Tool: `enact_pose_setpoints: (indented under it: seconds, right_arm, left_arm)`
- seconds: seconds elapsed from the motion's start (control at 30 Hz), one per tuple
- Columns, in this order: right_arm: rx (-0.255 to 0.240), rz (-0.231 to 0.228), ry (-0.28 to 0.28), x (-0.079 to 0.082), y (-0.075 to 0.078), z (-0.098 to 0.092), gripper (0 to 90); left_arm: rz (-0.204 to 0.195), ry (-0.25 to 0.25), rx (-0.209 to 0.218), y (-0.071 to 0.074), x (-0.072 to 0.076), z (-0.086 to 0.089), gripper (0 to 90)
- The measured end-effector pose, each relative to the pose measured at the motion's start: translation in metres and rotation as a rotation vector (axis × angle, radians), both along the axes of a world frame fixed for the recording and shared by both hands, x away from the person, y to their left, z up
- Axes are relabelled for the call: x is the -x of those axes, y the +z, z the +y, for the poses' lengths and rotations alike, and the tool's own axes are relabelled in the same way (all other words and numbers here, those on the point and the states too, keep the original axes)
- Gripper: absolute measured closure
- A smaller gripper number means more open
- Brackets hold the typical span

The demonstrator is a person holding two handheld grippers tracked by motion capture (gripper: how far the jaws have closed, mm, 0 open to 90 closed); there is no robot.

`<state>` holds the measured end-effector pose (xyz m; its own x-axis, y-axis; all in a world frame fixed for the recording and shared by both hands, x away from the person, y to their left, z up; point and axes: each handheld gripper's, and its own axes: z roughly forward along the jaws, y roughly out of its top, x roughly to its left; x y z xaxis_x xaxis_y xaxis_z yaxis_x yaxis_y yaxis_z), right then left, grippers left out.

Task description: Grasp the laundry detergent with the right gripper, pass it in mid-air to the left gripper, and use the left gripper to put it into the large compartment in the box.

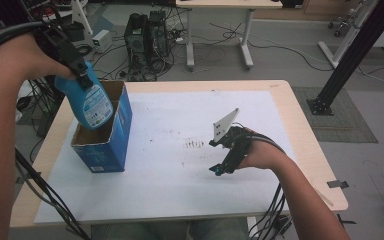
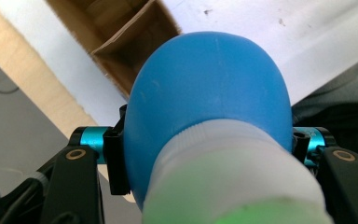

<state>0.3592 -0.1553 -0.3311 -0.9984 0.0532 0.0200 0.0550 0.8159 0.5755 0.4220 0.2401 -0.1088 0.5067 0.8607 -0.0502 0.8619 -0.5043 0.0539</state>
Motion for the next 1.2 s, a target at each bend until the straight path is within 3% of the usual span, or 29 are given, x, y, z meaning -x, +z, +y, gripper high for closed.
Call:
enact_pose_setpoints:
  seconds: [0.3,0.33,0.37,0.43,0.5,0.6,0.63,0.67,0.73,0.8,1.2]
  right_arm:
    - [0.003,0.001,-0.003,0.000,-0.001,0.001,13.0]
    - [0.003,0.001,-0.003,0.000,-0.001,0.001,13.0]
    - [0.002,-0.002,-0.001,0.000,-0.001,0.001,13.0]
    - [0.003,0.000,-0.008,0.001,-0.001,0.001,13.0]
    - [-0.001,-0.004,-0.009,0.001,-0.001,0.001,13.0]
    - [-0.006,-0.005,-0.006,0.001,-0.003,0.002,13.0]
    - [-0.006,-0.005,-0.006,0.001,-0.003,0.002,13.0]
    - [0.002,0.007,-0.010,0.002,-0.003,0.001,13.0]
    - [0.001,0.006,-0.009,0.002,-0.004,0.002,13.0]
    - [0.008,0.008,-0.008,0.003,-0.004,0.002,13.0]
    - [0.005,0.012,-0.005,0.004,-0.007,0.003,13.0]
  left_arm:
    - [0.011,0.053,-0.020,-0.022,-0.008,0.010,37.9]
    - [0.026,0.038,-0.032,-0.023,-0.010,0.011,37.9]
    - [0.013,0.052,-0.028,-0.027,-0.010,0.011,37.9]
    - [0.019,0.046,-0.035,-0.033,-0.012,0.013,37.9]
    - [0.021,0.073,-0.022,-0.043,-0.012,0.012,37.9]
    - [0.040,0.073,-0.007,-0.062,-0.015,0.014,37.9]
    - [0.040,0.073,-0.007,-0.062,-0.015,0.014,37.9]
    - [0.053,0.051,-0.015,-0.071,-0.017,0.016,37.9]
    - [0.046,0.081,0.001,-0.076,-0.016,0.014,37.9]
    - [0.055,0.065,-0.015,-0.082,-0.017,0.015,37.9]
    - [0.084,0.055,-0.020,-0.115,-0.017,0.009,38.0]
